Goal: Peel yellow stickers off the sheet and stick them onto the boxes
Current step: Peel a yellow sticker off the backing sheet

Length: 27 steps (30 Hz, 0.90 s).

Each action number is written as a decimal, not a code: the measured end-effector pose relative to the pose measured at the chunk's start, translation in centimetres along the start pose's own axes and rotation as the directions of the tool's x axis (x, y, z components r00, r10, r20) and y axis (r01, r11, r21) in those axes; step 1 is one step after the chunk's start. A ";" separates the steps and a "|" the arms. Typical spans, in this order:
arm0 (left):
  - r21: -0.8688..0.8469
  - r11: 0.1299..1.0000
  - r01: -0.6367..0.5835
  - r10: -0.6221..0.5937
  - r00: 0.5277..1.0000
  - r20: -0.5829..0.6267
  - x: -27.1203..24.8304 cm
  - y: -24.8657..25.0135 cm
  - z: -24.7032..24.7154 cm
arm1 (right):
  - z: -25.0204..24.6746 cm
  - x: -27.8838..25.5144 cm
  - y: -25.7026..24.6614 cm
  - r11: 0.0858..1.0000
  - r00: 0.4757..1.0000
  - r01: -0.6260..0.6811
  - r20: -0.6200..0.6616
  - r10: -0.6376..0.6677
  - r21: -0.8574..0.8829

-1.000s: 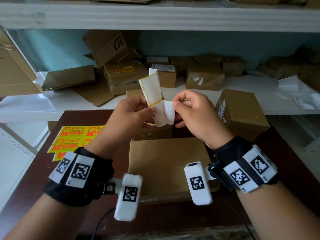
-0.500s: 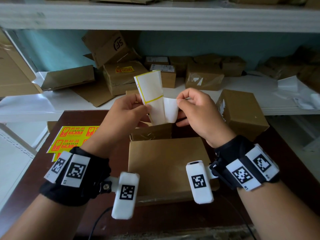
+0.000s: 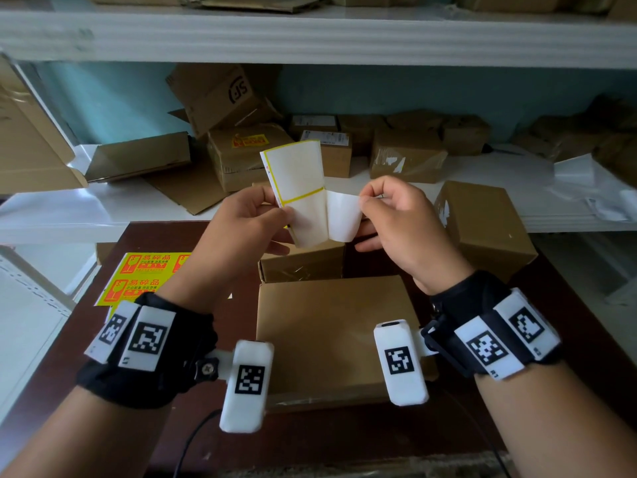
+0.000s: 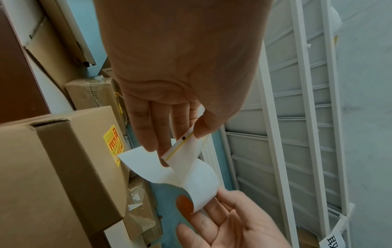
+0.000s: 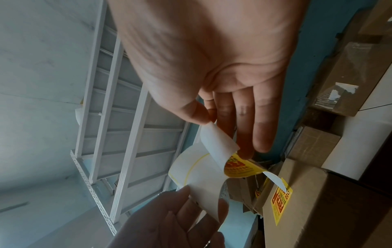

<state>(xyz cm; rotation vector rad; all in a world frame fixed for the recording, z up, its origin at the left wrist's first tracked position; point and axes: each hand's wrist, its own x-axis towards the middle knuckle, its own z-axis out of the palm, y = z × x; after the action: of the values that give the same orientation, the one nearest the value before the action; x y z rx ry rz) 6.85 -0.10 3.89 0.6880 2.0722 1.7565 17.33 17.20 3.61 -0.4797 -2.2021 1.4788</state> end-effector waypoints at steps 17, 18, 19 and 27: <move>0.005 1.000 0.015 -0.014 0.999 -0.032 0.7 -0.9 -0.9 | -0.6 0.4 0.1 1.000 1.000 -0.009 -0.026 0.010 0.019; 0.010 1.000 0.019 -0.018 0.999 -0.041 0.8 -1.0 -1.0 | -0.7 0.5 0.1 1.000 0.999 -0.009 -0.033 0.010 0.027; 0.014 1.000 0.024 -0.023 0.999 -0.049 0.9 -1.1 -1.1 | -0.9 0.6 0.1 0.999 0.999 -0.009 -0.038 0.010 0.035; 0.027 0.998 0.049 -0.046 0.995 -0.088 1.5 -2.0 -1.6 | -1.2 0.7 0.4 0.999 0.999 -0.013 -0.046 0.015 0.045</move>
<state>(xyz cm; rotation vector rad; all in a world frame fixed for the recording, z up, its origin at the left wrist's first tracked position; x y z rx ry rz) 4.45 -0.86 2.32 0.5744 2.1574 1.7626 17.38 18.69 3.73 -0.5098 -2.1294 1.5060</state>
